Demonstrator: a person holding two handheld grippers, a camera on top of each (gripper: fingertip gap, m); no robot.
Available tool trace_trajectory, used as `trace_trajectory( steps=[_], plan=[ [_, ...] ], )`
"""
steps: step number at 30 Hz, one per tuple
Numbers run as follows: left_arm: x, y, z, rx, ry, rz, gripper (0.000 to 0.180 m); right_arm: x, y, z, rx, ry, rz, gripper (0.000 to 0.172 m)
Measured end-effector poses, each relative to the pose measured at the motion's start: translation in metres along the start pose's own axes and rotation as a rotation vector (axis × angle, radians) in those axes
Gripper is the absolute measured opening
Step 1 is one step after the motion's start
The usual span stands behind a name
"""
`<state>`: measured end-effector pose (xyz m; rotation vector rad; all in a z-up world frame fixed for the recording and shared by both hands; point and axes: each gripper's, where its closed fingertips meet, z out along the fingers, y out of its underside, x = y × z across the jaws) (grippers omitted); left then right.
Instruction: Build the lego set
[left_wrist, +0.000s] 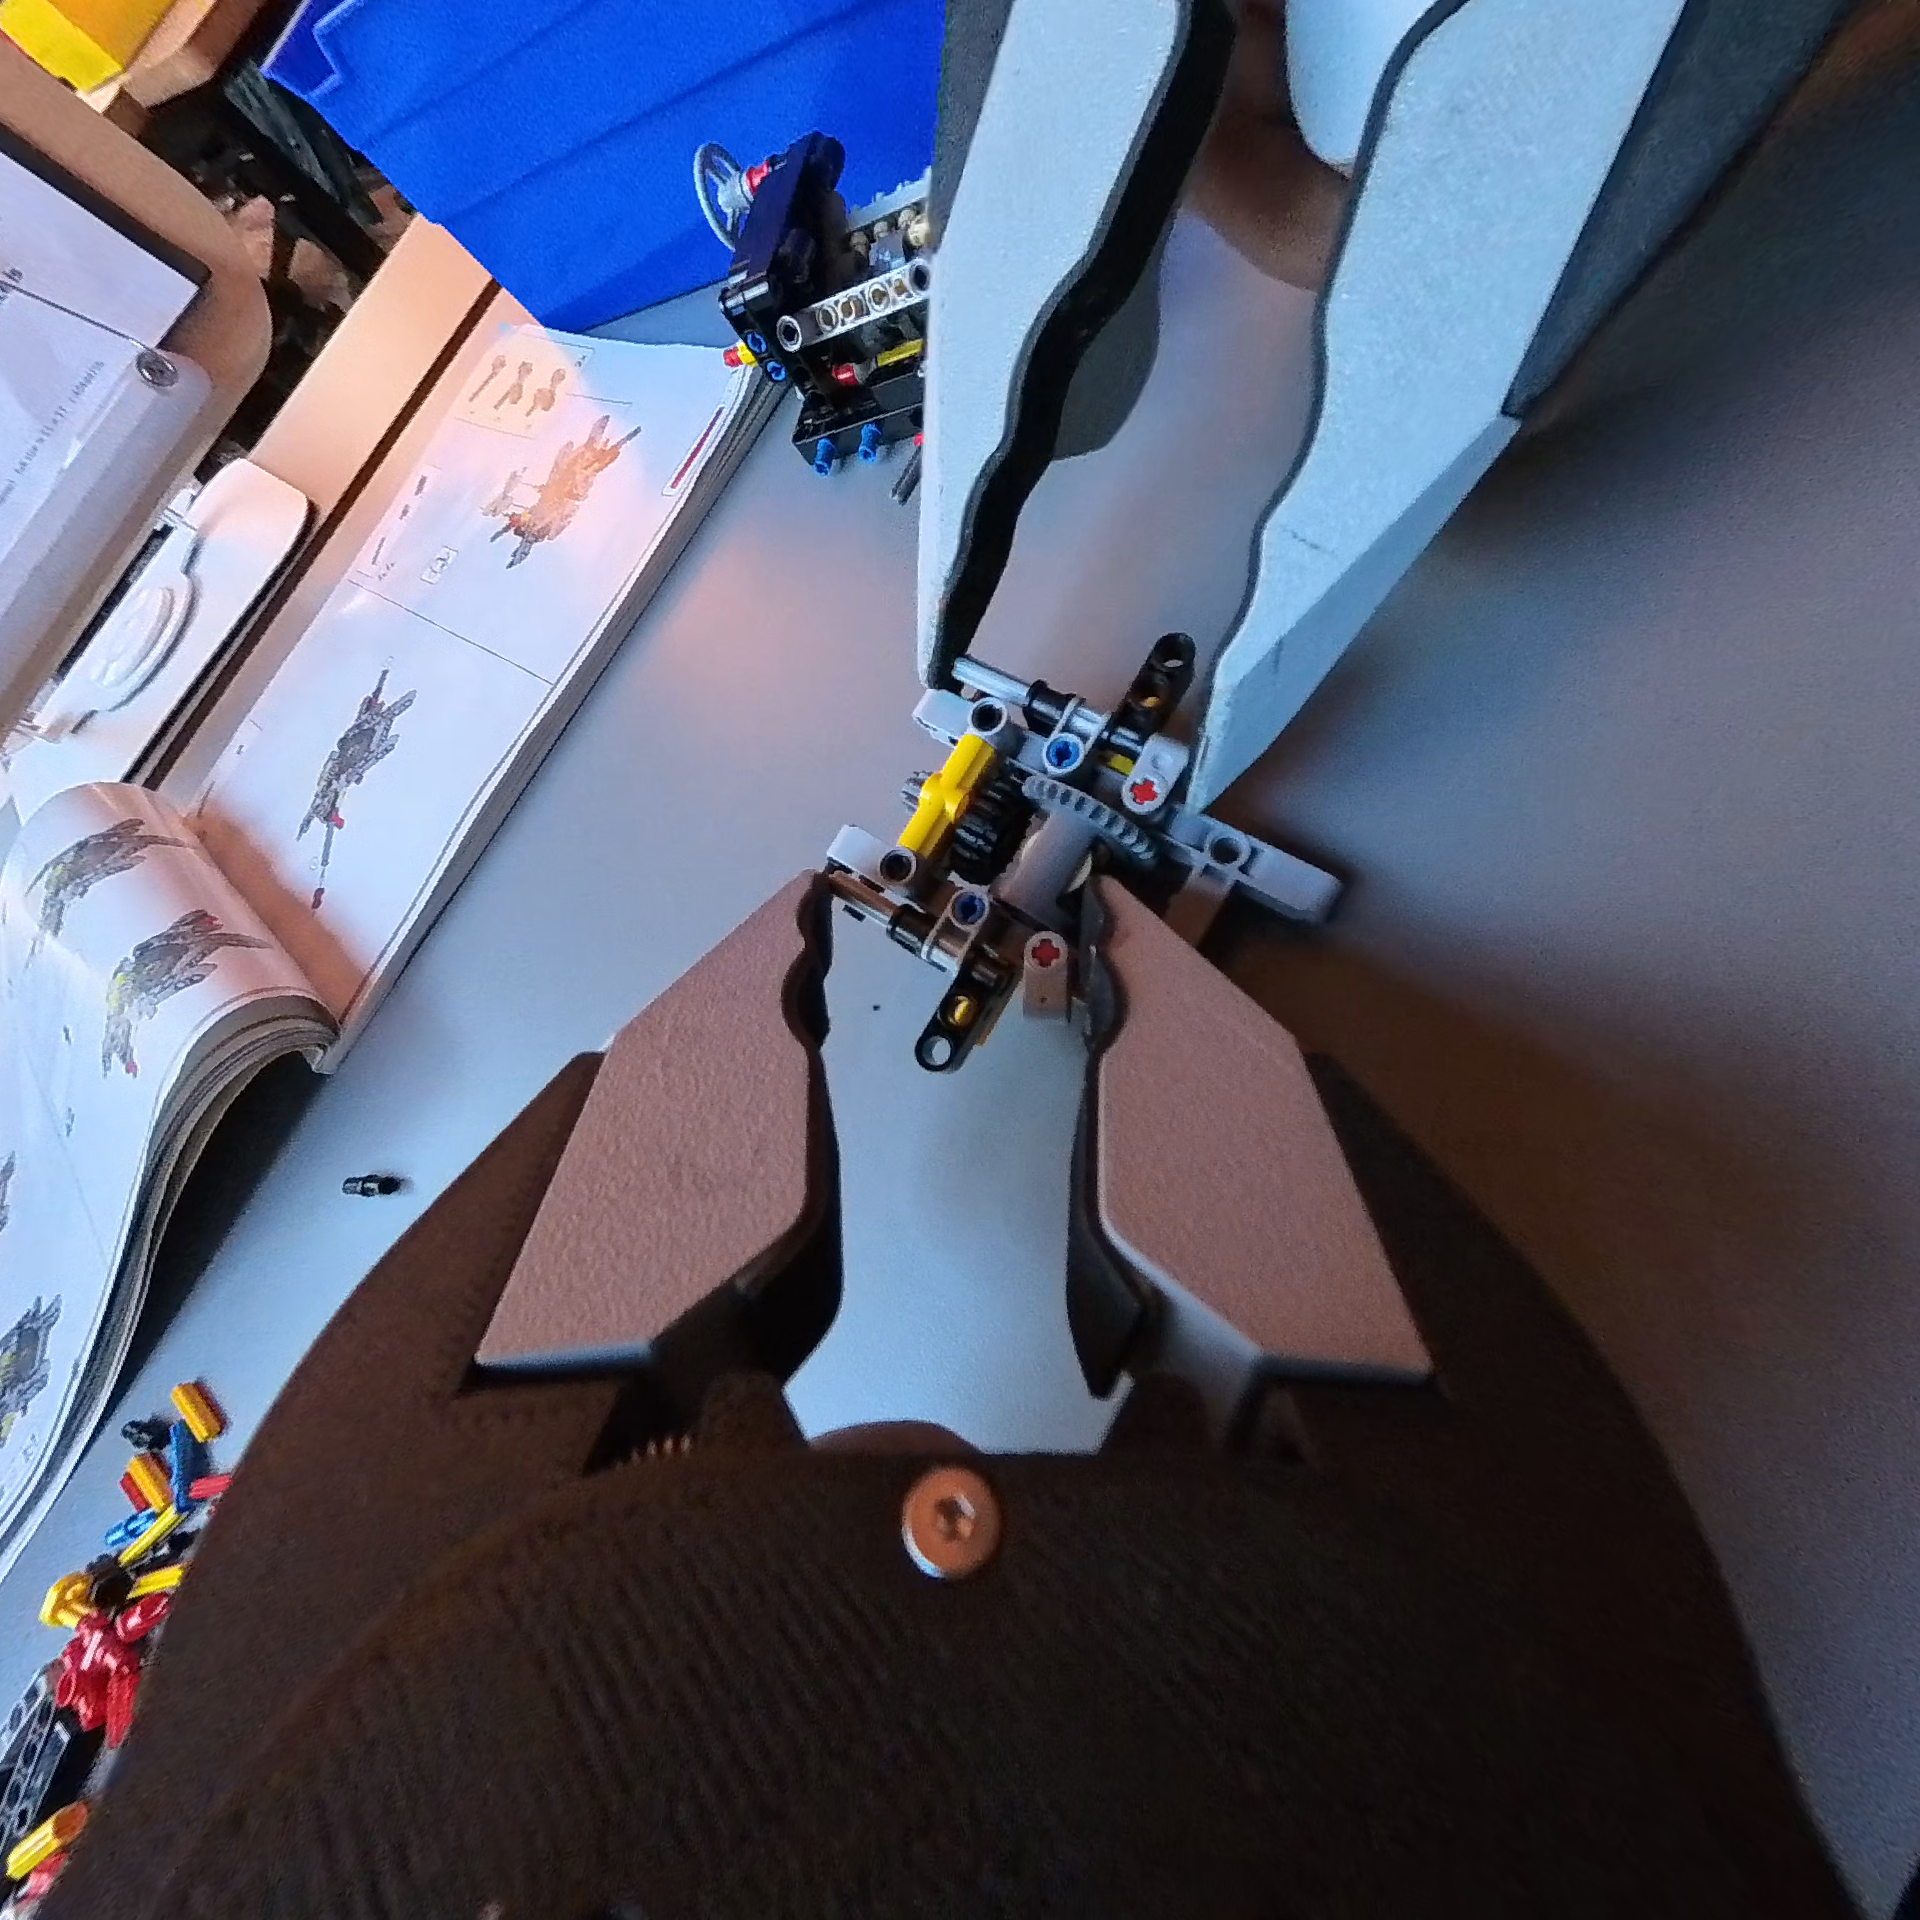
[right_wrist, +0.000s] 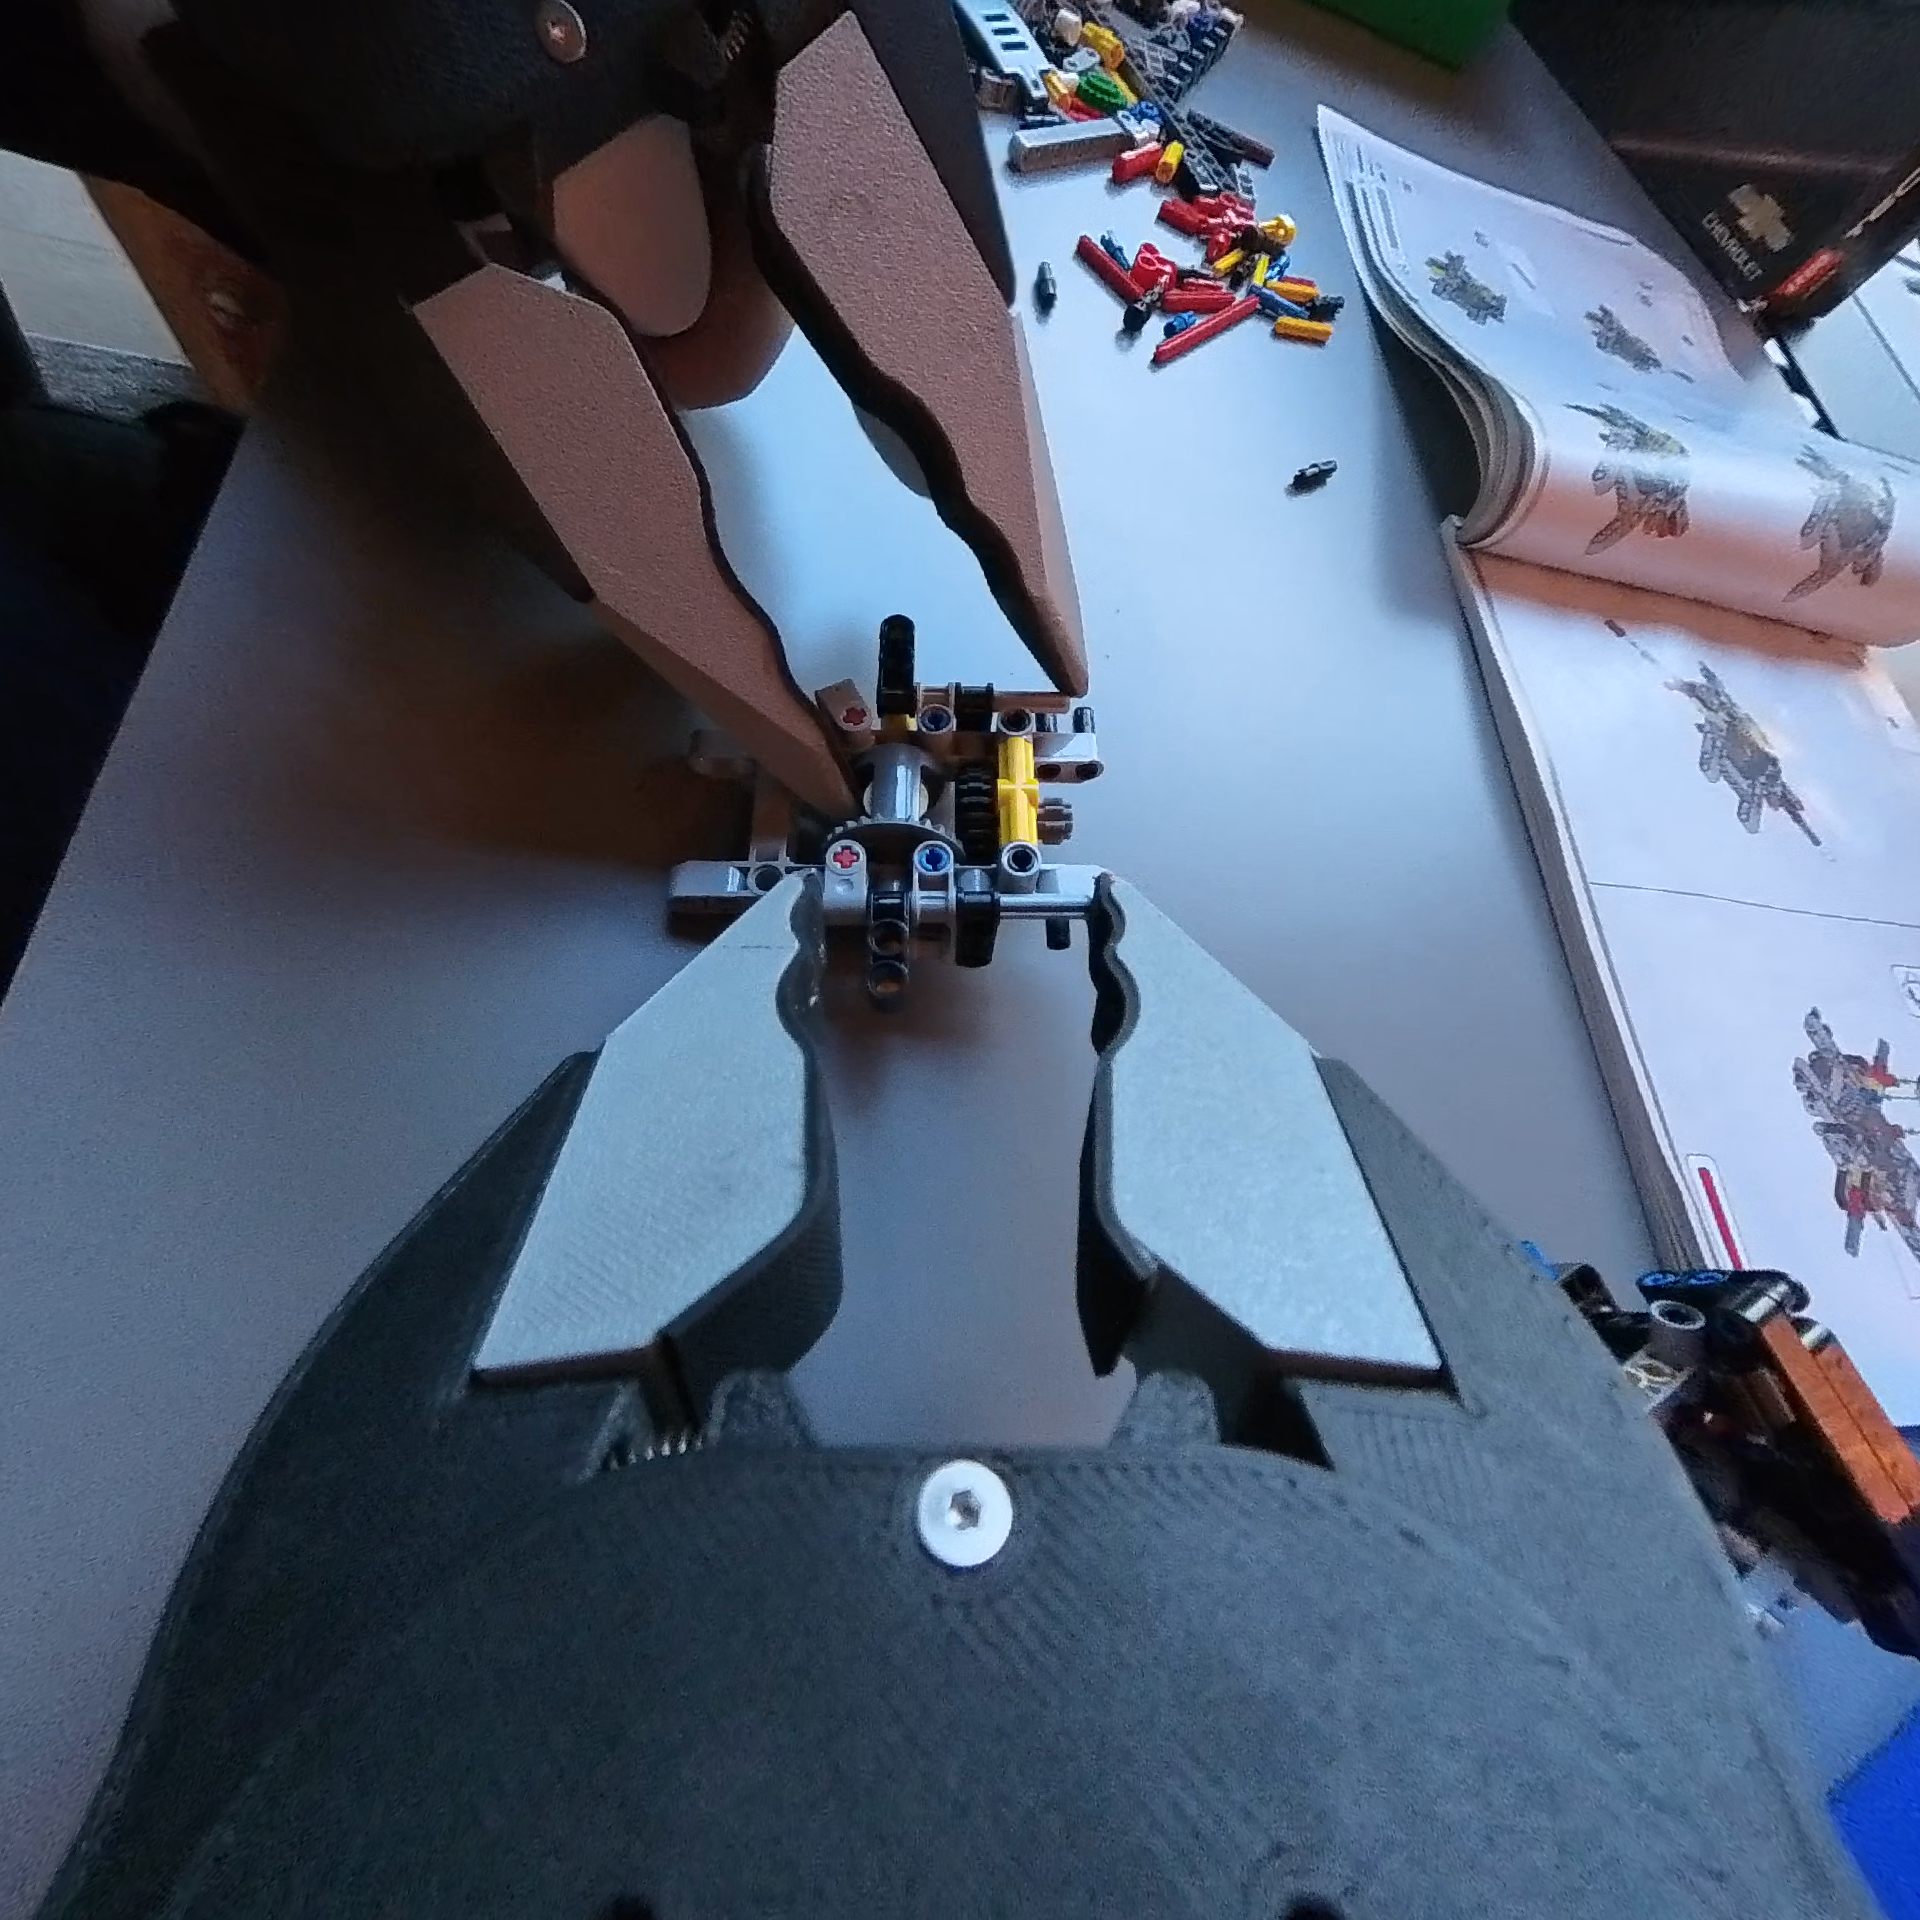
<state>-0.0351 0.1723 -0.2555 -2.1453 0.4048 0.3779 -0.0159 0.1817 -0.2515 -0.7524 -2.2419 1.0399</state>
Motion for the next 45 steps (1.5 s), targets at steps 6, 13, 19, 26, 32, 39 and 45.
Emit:
trace_trajectory(
  steps=[6, 13, 19, 26, 32, 39, 45],
  plan=[
    [-0.0005, 0.0004, 0.0001, -0.003, -0.003, -0.002, 0.046, 0.0009, -0.0002, 0.0014, -0.003, 0.012, -0.001, 0.049],
    [-0.0005, 0.0006, 0.0005, -0.004, 0.008, -0.015, 0.046, 0.001, -0.0001, 0.0018, -0.005, 0.007, 0.015, 0.049],
    [-0.001, 0.0011, 0.0009, -0.007, 0.016, -0.027, 0.046, 0.0019, 0.0, 0.0027, -0.017, 0.0, 0.04, 0.049],
    [-0.0015, 0.0013, 0.0011, -0.008, 0.01, -0.025, 0.045, 0.0023, 0.0, 0.0033, -0.017, -0.001, 0.067, 0.048],
    [-0.0016, 0.0011, 0.0013, -0.008, 0.009, -0.025, 0.045, 0.0034, -0.0011, 0.0045, -0.019, 0.029, 0.06, 0.049],
    [-0.0018, 0.0013, 0.0016, -0.009, 0.012, -0.03, 0.045, 0.0036, -0.0009, 0.0047, -0.024, 0.02, 0.083, 0.048],
    [-0.0011, 0.0015, 0.0015, -0.009, 0.021, -0.035, 0.045, 0.0025, -0.0006, 0.0048, -0.018, -0.004, 0.099, 0.048]
  ],
)
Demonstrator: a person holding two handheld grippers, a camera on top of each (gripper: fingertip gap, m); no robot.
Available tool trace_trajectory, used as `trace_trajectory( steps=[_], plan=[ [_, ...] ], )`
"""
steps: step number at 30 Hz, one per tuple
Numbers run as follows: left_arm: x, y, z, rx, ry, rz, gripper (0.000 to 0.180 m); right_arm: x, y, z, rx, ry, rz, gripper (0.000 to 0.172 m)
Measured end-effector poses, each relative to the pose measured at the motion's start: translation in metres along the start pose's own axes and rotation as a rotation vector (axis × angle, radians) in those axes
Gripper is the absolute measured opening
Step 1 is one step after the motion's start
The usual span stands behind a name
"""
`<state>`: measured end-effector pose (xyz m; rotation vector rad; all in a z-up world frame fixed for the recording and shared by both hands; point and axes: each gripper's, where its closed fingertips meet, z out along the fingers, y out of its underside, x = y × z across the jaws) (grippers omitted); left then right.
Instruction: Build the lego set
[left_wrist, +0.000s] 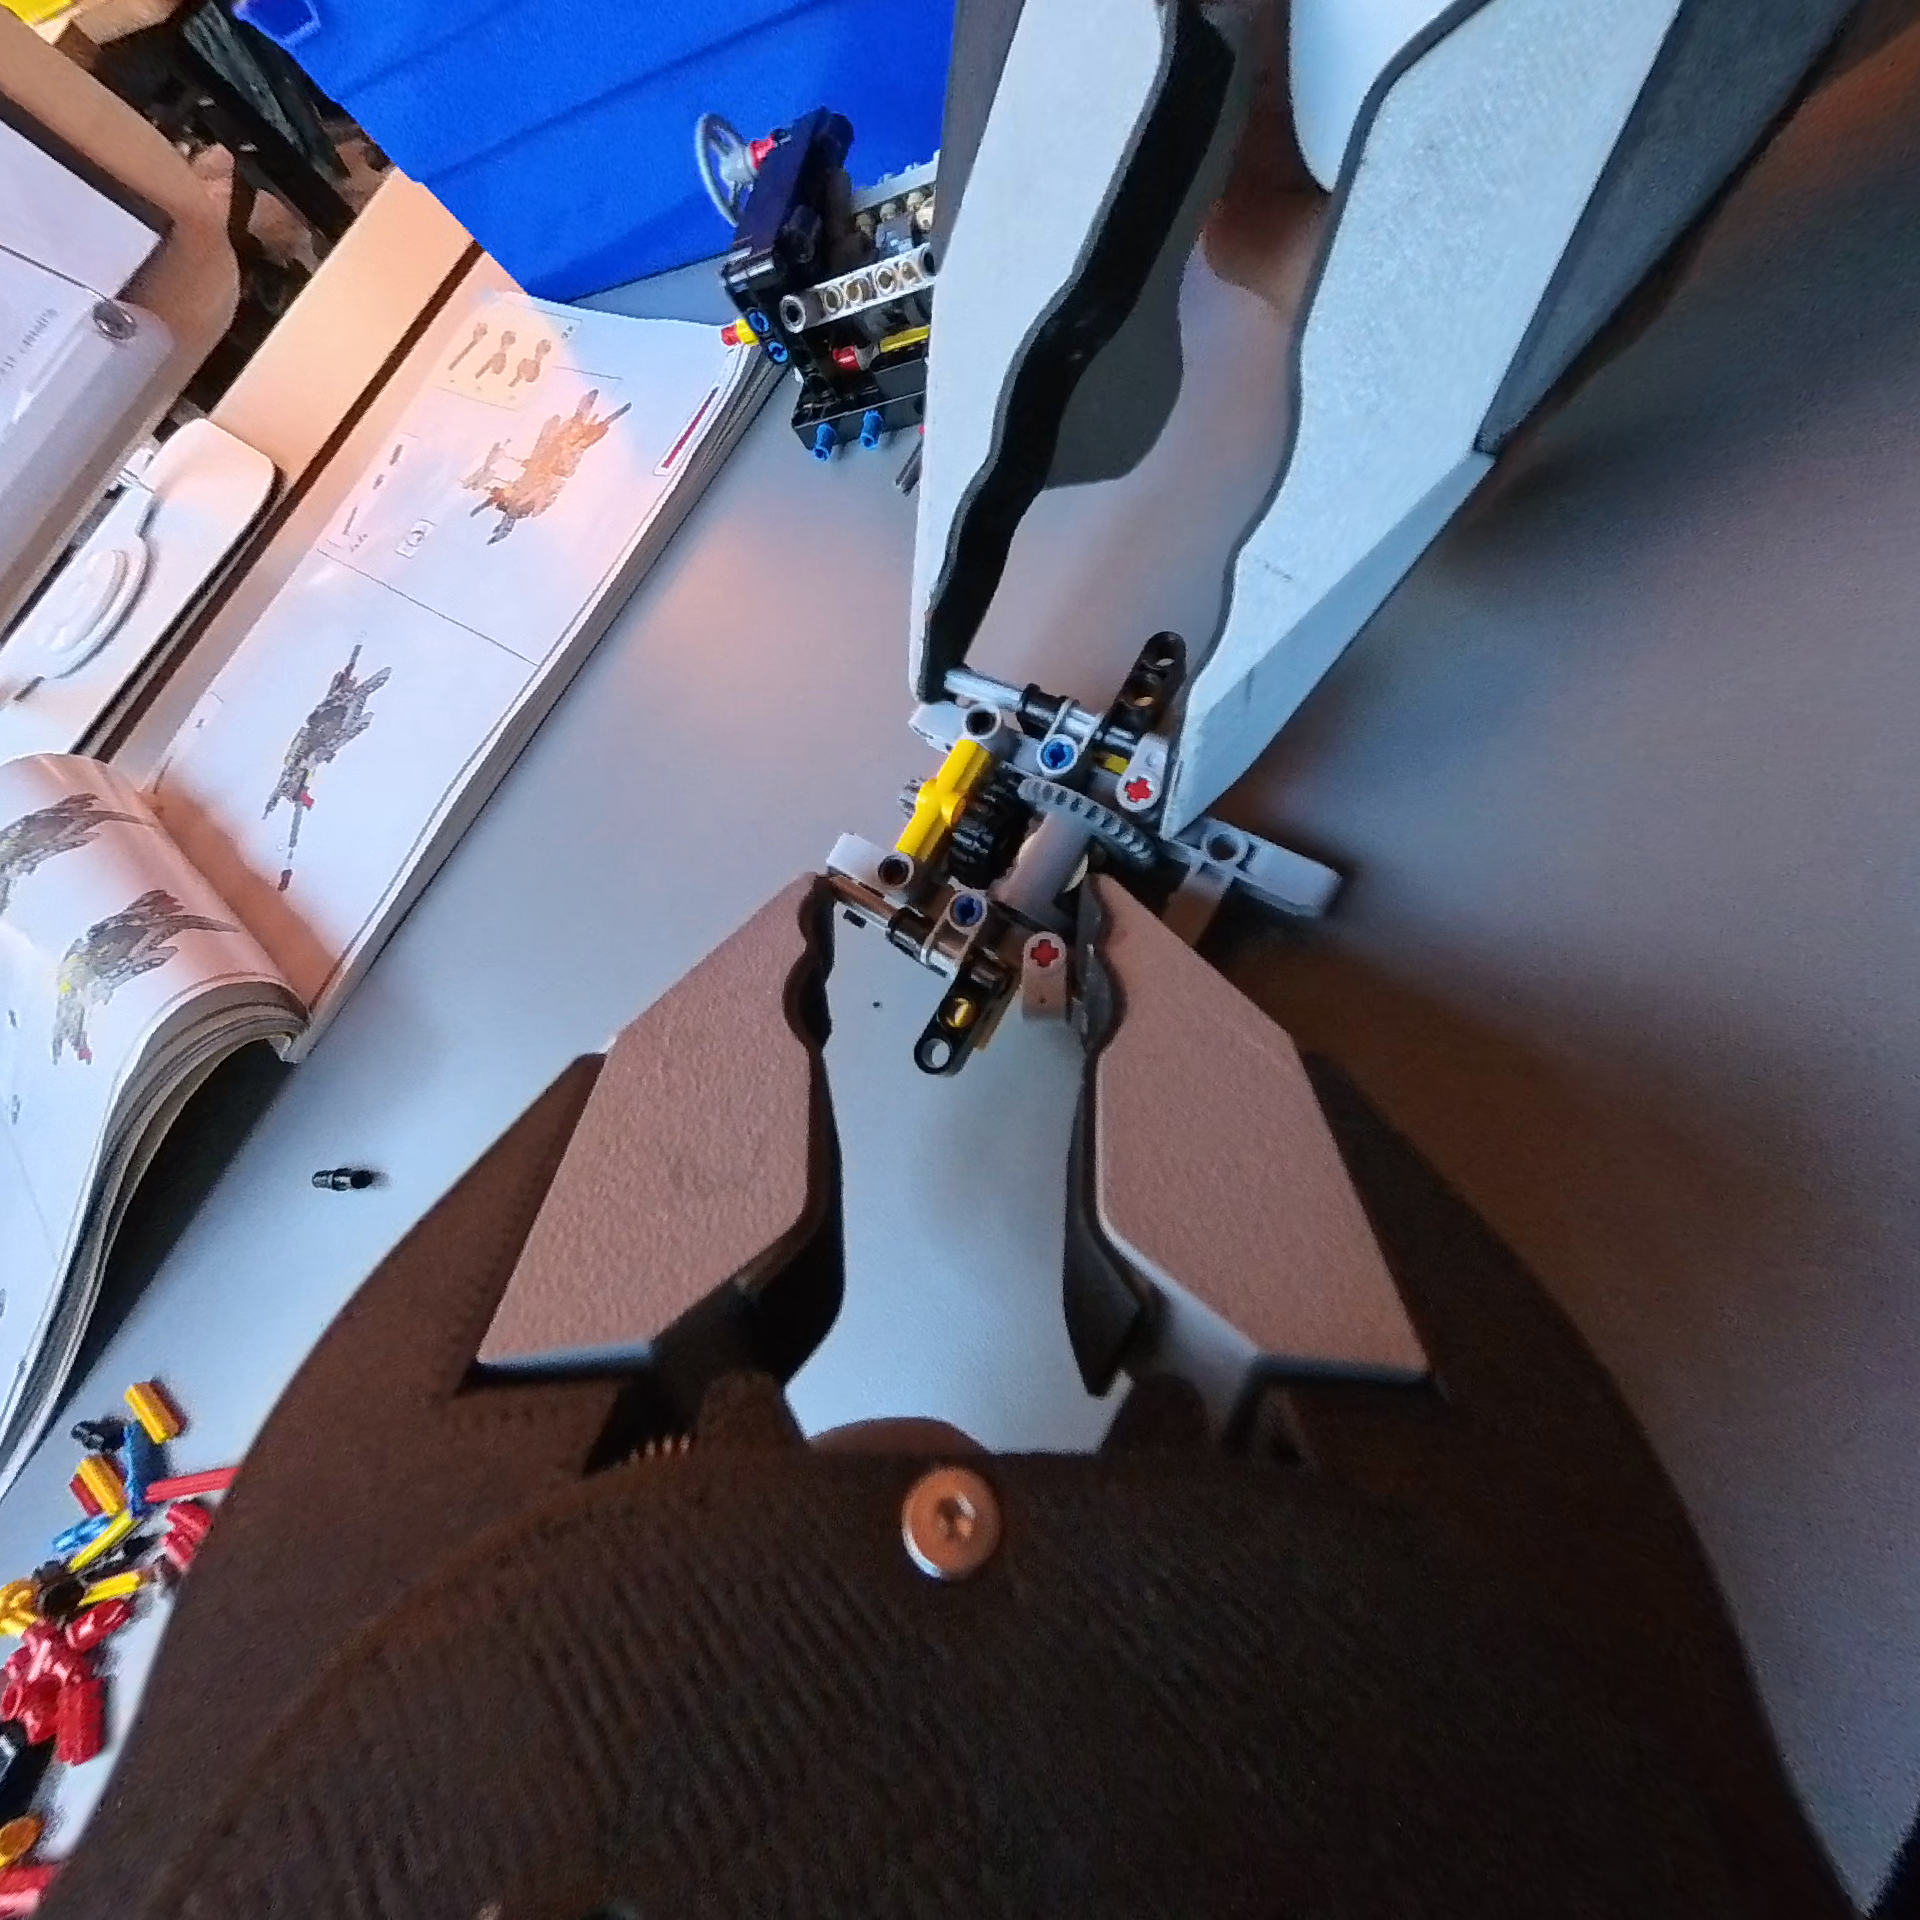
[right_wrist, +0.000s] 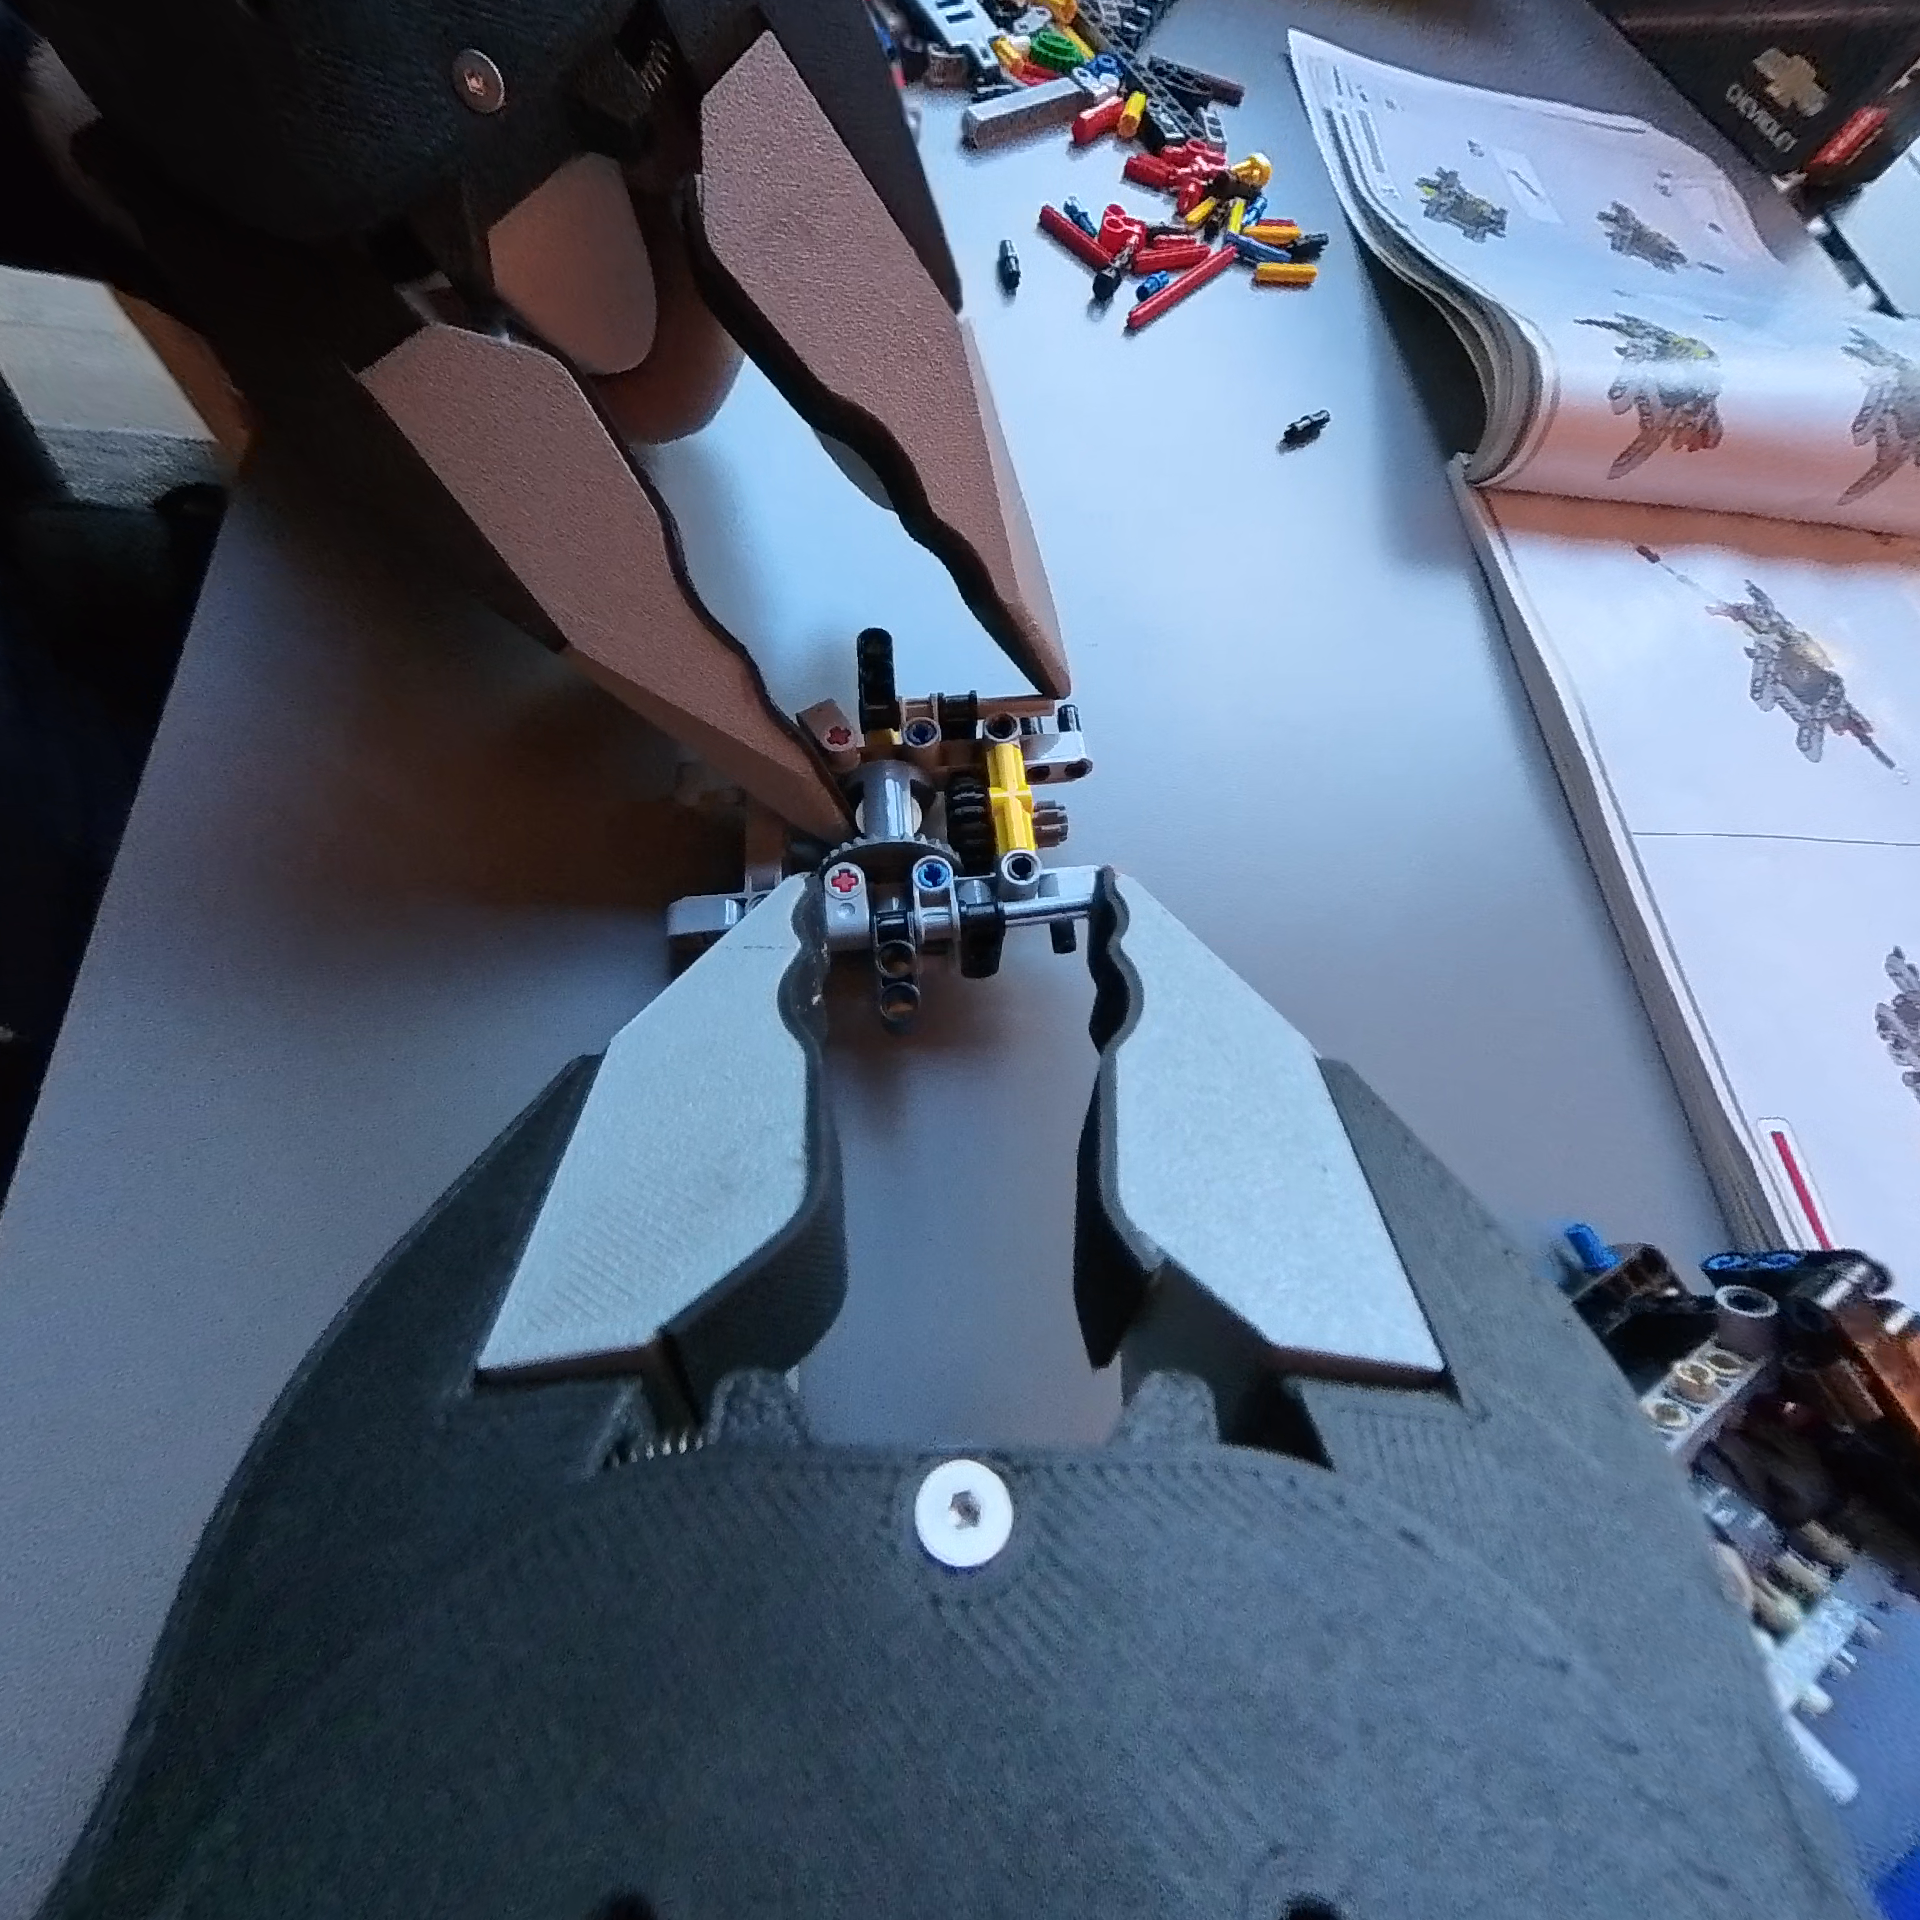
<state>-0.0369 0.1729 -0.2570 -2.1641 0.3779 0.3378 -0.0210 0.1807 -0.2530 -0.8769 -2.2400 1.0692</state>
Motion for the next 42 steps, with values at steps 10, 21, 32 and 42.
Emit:
trace_trajectory(
  steps=[10, 21, 32, 42],
  plan=[
    [0.001, 0.0, 0.0, 0.003, -0.005, 0.015, 0.045, -0.001, 0.001, -0.001, -0.01, 0.016, -0.037, 0.048],
    [0.001, 0.0, -0.001, 0.003, -0.004, 0.018, 0.045, -0.003, 0.002, -0.001, -0.007, 0.028, -0.089, 0.046],
    [-0.002, 0.0, 0.001, 0.003, -0.017, 0.006, 0.046, 0.001, 0.0, 0.0, 0.01, 0.03, -0.069, 0.045],
    [-0.006, 0.001, 0.004, -0.015, -0.025, -0.035, 0.046, -0.009, -0.012, -0.039, 0.123, 0.218, -0.07, 0.016]
  ],
)
